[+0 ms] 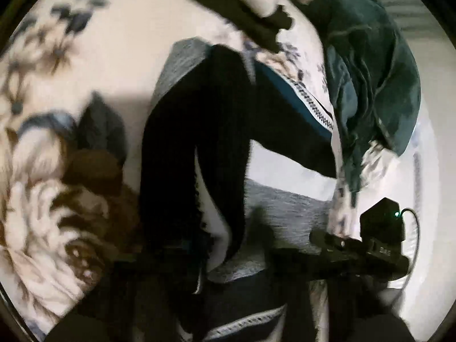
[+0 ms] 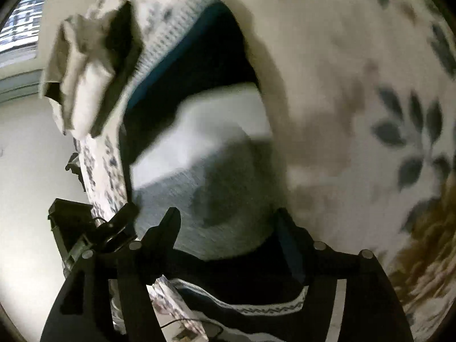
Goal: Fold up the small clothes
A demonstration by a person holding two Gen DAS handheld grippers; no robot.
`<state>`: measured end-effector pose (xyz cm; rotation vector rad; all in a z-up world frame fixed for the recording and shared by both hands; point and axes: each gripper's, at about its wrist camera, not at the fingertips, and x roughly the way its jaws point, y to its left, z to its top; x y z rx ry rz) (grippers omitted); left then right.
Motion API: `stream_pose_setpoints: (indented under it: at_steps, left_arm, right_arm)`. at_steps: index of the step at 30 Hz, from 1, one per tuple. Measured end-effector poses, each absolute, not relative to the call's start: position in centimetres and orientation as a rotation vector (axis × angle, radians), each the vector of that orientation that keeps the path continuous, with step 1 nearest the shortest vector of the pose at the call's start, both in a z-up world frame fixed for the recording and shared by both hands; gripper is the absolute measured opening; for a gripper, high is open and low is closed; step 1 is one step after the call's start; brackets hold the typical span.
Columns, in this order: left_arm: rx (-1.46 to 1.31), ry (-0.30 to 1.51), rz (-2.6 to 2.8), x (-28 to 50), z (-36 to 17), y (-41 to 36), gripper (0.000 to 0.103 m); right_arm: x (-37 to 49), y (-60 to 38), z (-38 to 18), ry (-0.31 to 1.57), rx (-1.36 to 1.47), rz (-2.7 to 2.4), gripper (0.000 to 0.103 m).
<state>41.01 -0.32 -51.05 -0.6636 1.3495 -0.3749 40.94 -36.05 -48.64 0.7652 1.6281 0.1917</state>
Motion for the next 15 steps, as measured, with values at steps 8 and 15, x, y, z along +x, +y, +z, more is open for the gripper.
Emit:
stream_pose_setpoints:
  at_steps: [8,15]
  left_arm:
    - [-0.701,1.375,-0.378,41.8,-52.1,1.4,0.019]
    - [-0.614,1.351,-0.451,34.9,-46.8,2.5,0.053]
  right_arm:
    - [39.5,-33.4,-48.3,1.584,0.668,0.191,0.036]
    - [37.4,-33.0,-46.4,1.652,0.649,0.200,0.060]
